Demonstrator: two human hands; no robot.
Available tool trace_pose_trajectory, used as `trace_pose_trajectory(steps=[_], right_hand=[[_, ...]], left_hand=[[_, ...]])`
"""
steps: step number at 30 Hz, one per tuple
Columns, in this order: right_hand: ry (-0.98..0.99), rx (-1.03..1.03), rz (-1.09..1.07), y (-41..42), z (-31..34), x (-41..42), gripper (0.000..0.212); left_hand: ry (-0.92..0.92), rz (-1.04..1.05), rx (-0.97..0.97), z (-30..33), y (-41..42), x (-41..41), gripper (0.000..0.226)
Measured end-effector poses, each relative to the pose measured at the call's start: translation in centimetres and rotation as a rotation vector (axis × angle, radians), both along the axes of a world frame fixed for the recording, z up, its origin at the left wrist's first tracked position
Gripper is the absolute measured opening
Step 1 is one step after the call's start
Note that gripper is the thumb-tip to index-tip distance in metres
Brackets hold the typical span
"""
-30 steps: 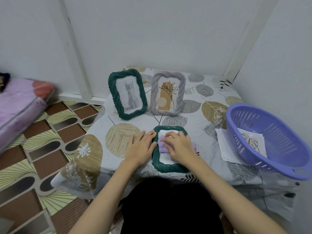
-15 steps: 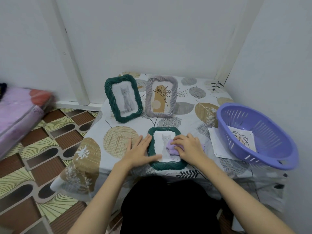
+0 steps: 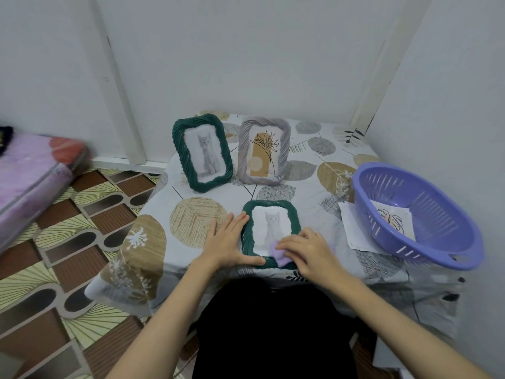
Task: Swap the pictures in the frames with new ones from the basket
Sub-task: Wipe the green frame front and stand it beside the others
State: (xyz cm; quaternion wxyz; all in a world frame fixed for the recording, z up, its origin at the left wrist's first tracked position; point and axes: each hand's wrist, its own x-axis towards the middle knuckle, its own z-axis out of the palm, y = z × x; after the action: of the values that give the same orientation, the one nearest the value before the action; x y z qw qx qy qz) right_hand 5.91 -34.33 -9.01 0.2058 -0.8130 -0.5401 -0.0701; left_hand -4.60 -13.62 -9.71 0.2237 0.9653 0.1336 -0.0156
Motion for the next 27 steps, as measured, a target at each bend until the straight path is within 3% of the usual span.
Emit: trace_pose_trajectory(steps=[6, 11, 16, 21, 25, 27], right_hand=[[-0.018, 0.016, -0.145, 1.4, 1.1, 1.3, 0.033], [0.055, 0.035, 0.0, -1.7, 0.4, 0.2, 0.027], [0.096, 0.02, -0.14, 0.5, 1.4, 0.6, 0.035], [0.101, 0.054, 0.002, -2.3, 0.4, 0.3, 0.028], [0.104, 0.051, -0.135, -0.4, 1.3, 0.0, 0.034], [0.136, 0.028, -0.104, -0.3, 0.5, -1.3, 0.033]], left_hand=[[-0.002, 0.009, 0.011, -0.2, 0.0, 0.1, 0.131], [0.001, 0.01, 0.015, -0.1, -0.1, 0.0, 0.131], [0.006, 0.007, 0.012, -0.1, -0.1, 0.0, 0.131], [0.008, 0.004, 0.011, 0.1, -0.2, 0.0, 0.131], [0.011, 0.012, 0.007, 0.1, -0.1, 0.0, 0.131], [0.006, 0.013, 0.01, 0.0, -0.2, 0.0, 0.131]])
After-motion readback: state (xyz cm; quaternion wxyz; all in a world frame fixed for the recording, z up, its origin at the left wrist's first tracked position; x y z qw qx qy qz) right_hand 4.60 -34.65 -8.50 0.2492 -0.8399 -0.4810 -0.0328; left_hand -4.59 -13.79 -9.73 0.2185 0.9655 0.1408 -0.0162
